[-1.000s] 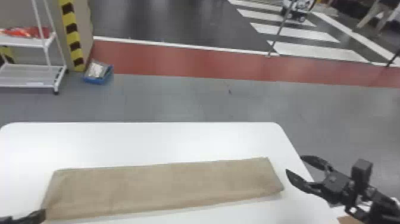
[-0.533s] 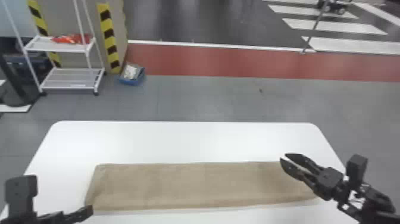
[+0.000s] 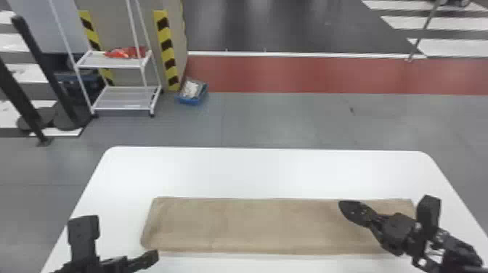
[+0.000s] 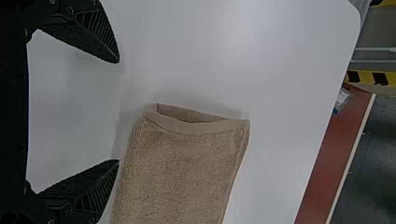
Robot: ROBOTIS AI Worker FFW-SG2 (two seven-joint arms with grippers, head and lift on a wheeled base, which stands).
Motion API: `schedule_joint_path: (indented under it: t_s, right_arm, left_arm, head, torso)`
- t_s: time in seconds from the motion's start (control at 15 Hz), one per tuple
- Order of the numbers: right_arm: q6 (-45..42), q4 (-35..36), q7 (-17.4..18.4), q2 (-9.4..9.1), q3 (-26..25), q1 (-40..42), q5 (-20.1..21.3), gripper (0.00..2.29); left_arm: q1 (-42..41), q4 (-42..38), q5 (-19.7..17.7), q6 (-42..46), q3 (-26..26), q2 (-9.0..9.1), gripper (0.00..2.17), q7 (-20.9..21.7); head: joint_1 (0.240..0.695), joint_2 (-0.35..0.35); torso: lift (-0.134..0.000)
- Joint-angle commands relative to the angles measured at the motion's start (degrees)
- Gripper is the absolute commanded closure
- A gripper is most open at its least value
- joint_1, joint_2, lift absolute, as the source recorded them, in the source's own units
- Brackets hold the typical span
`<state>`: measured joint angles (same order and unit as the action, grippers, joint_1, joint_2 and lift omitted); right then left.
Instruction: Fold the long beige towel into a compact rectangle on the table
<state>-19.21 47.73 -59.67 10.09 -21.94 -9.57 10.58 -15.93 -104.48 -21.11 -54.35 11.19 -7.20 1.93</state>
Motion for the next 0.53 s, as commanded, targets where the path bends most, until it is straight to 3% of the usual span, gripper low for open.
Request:
schedule_joint_path:
  t_s: [0.0,0.47]
  right_arm:
    - [-0.34,-1.15,0.08,-0.24,0.67,-0.01,1.28,1.86]
    - [-1.4,-3.0,1.49,-0.24,3.57,0.25,3.48,1.86]
  left_arm:
    - [0.38,0.94,0.02,1.66,-0.21,0.0,0.14,0.0]
    - [1.87,4.37,-0.07,6.23,-2.14,0.09,0.15,-1.32]
  head:
    - [0.695,0.005]
    - [0.695,0.035]
  torso:
    - [0.0]
    - [0.0]
